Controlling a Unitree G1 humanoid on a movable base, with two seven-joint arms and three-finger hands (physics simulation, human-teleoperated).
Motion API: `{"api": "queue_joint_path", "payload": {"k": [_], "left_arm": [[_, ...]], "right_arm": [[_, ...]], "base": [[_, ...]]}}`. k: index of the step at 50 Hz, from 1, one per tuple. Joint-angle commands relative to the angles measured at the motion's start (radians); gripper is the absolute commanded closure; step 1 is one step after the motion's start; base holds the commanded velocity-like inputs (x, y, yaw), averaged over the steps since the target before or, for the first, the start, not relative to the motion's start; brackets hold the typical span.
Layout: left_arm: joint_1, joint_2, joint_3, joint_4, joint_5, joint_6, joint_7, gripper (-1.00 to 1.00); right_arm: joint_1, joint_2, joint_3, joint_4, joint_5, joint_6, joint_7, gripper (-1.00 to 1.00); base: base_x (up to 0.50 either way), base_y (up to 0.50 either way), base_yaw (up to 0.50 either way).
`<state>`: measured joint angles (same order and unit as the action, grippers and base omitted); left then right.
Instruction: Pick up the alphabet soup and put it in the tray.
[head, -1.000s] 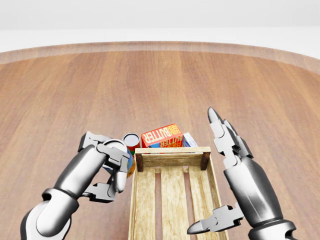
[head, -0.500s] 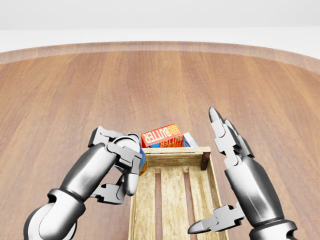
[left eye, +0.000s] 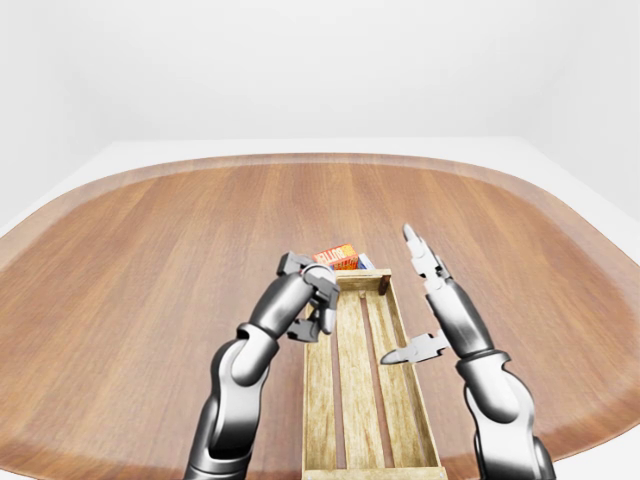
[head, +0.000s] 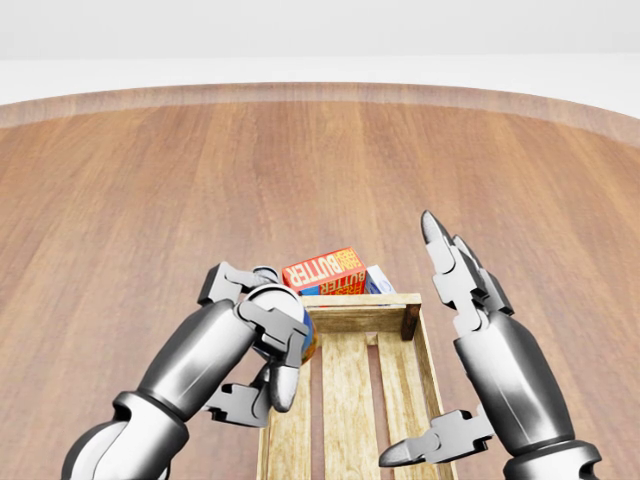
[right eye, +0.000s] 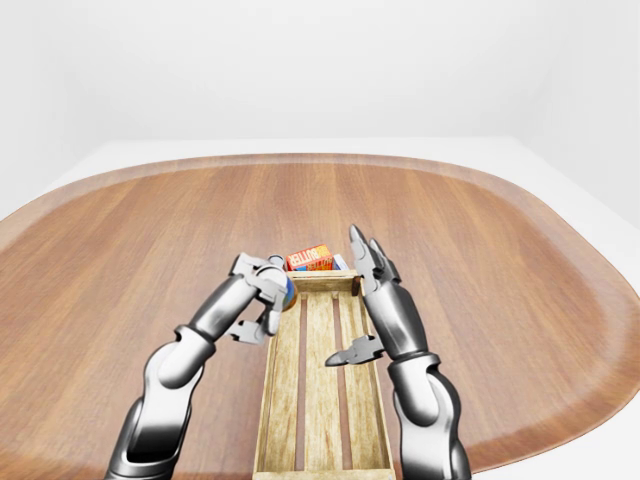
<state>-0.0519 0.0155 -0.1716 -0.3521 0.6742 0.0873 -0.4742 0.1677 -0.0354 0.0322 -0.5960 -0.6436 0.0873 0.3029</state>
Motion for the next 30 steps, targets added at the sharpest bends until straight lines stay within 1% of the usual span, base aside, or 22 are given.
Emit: {"api": "queue_joint_path", "payload": {"k": [1, 13, 20, 30], "left_arm": [[0.010, -0.007, -0.018, -0.020, 0.001, 0.000, 0.005, 0.89], [0.032, -0.013, -0.063, -0.039, 0.036, 0.000, -0.007, 0.89], [0.039, -0.013, -0.068, -0.038, 0.043, 0.000, -0.010, 0.89], [0.058, -0.013, -0.090, -0.040, 0.060, 0.000, -0.009, 0.89]], "right_arm": [[0.001, 0.000, -0.002, -0.001, 0.000, 0.000, 0.001, -0.98], [0.005, 0.000, -0.006, 0.000, 0.004, 0.000, 0.001, -0.98], [0.008, 0.000, -0.009, -0.005, 0.004, 0.000, 0.004, -0.98], [0.009, 0.000, -0.010, -0.007, 0.003, 0.000, 0.004, -0.98]], "base": [[0.00, 0.00, 0.00], [0.00, 0.00, 0.00], [0.00, 0.00, 0.00], [0.00, 0.00, 0.00]]}}
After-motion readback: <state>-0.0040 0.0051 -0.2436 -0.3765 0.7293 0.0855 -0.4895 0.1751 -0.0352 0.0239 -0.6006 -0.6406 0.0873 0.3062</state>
